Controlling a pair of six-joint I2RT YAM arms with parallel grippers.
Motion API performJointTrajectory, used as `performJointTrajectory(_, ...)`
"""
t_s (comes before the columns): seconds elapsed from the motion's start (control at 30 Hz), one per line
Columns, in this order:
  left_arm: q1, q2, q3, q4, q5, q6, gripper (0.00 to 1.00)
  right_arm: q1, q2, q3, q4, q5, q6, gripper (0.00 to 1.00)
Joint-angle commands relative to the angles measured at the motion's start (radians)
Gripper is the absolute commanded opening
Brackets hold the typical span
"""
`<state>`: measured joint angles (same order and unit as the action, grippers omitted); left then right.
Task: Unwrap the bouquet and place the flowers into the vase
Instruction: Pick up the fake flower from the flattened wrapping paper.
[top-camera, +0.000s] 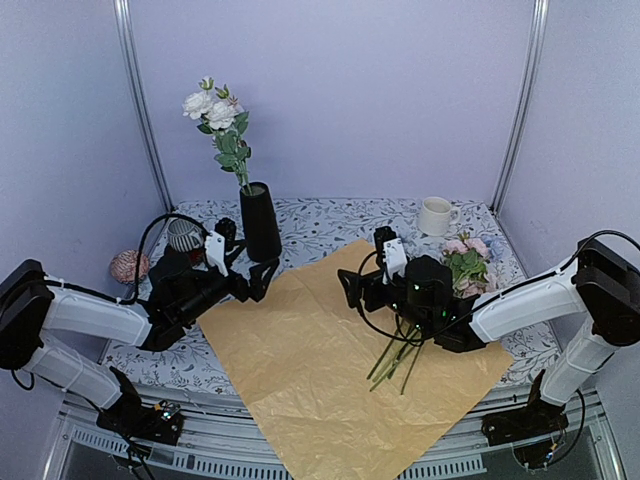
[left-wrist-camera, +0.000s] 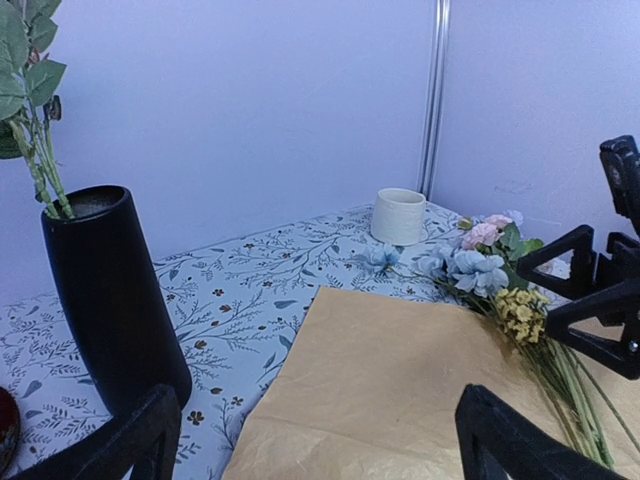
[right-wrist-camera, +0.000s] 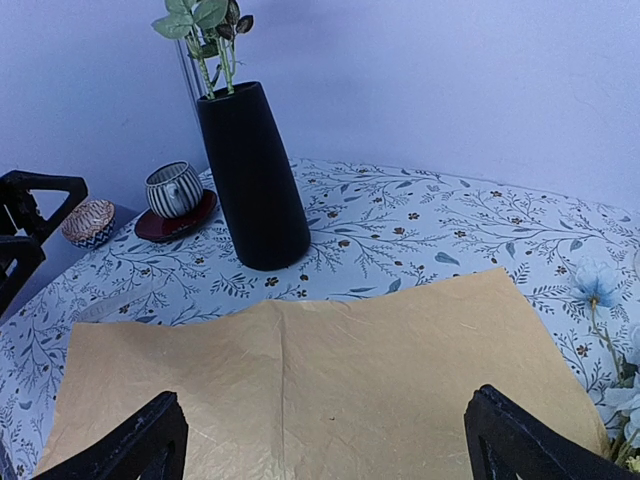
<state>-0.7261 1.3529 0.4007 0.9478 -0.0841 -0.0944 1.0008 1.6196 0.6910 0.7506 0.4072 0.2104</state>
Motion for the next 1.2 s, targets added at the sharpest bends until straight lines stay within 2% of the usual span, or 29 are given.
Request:
performJointTrajectory(0.0, -0.010, -0.029, -0.002, 0.019, -0.011, -0.004, 0.98, -0.004, -0.006, 0.013, -0.036, 0.018, -0.022, 0.99)
performJointTrajectory(0.3, -0.009, -0.015, -0.006, 0.039, -0.015, 0.019, 0.98, -0.005, -0.018, 0.022, -0.072, 0.058, -0.038, 0.99)
performJointTrajectory(0.57, -0.008, 0.007, 0.021, -0.003, -0.052, 0.017, 0.98, 0.006, 0.087, 0.193, -0.297, 0.214, 0.017, 0.99)
performJointTrajectory(0.93, -0.008, -0.006, 0.009, 0.009, -0.039, 0.016, 0.98, -0.007, 0.027, 0.087, -0.134, 0.223, -0.052, 0.99)
performJointTrajectory(1.1, -0.009, -0.006, 0.010, 0.008, -0.026, 0.006, 0.98, -0.030, 0.010, 0.071, -0.150, 0.221, -0.029, 0.99)
performJointTrajectory(1.17, -0.009, -0.007, 0.009, 0.008, -0.037, 0.005, 0.98, -0.030, 0.001, 0.085, -0.205, 0.240, -0.012, 0.99)
